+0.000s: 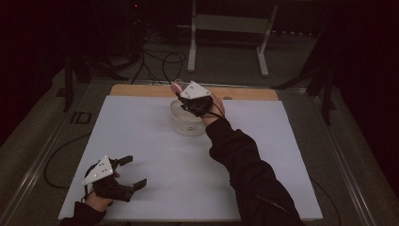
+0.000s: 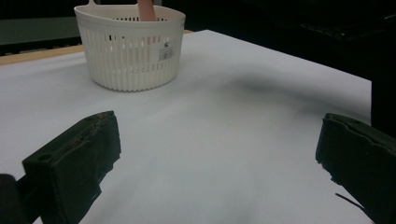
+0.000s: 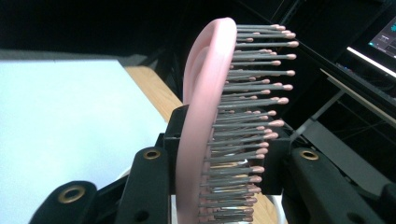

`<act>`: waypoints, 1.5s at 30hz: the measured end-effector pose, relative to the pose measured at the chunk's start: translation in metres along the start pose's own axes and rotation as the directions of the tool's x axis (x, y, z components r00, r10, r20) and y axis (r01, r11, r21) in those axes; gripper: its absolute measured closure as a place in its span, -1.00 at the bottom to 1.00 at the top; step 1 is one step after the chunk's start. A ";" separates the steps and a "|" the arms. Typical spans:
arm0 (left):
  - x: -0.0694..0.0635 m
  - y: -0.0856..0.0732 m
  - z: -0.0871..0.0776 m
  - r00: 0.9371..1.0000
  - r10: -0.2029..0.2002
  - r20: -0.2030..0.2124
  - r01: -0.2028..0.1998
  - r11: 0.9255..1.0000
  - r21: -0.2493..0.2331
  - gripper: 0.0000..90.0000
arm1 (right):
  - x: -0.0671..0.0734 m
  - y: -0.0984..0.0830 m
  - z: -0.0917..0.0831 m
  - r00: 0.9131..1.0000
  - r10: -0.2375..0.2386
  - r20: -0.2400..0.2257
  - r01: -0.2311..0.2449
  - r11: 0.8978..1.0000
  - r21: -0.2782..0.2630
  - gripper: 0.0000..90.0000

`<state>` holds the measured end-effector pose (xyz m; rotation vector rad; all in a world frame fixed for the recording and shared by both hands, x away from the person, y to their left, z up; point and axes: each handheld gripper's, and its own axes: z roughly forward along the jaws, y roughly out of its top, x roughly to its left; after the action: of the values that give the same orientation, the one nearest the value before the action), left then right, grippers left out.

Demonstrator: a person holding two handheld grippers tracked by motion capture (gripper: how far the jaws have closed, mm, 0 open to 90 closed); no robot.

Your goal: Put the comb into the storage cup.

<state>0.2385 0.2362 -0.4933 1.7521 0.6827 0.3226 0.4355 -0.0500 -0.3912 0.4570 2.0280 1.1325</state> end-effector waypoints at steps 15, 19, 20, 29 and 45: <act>0.000 0.000 0.000 1.000 0.006 0.004 -0.006 1.000 0.001 -1.00 | 0.036 -0.010 0.023 0.985 -0.171 -0.008 0.171 0.983 0.068 0.43; 0.001 0.000 0.000 1.000 0.008 0.000 -0.008 1.000 0.001 -1.00 | 0.043 -0.013 0.026 0.983 -0.185 -0.011 0.186 0.979 0.084 0.43; 0.001 0.000 0.000 1.000 0.007 -0.001 -0.007 1.000 0.001 -1.00 | 0.046 -0.013 0.027 0.981 -0.193 -0.006 0.193 0.977 0.090 0.43; 0.001 0.000 0.000 1.000 0.006 0.001 -0.006 1.000 -0.001 -1.00 | 0.053 -0.018 0.031 0.986 -0.167 -0.014 0.167 0.981 0.096 0.40; 0.001 0.000 0.000 1.000 0.011 0.001 -0.011 1.000 0.002 -1.00 | 0.059 -0.015 0.027 0.997 -0.009 -0.071 0.015 0.997 0.075 -0.55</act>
<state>0.2395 0.2367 -0.4935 1.7581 0.6730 0.3291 0.4188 -0.0064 -0.4386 0.4477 2.1382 1.0809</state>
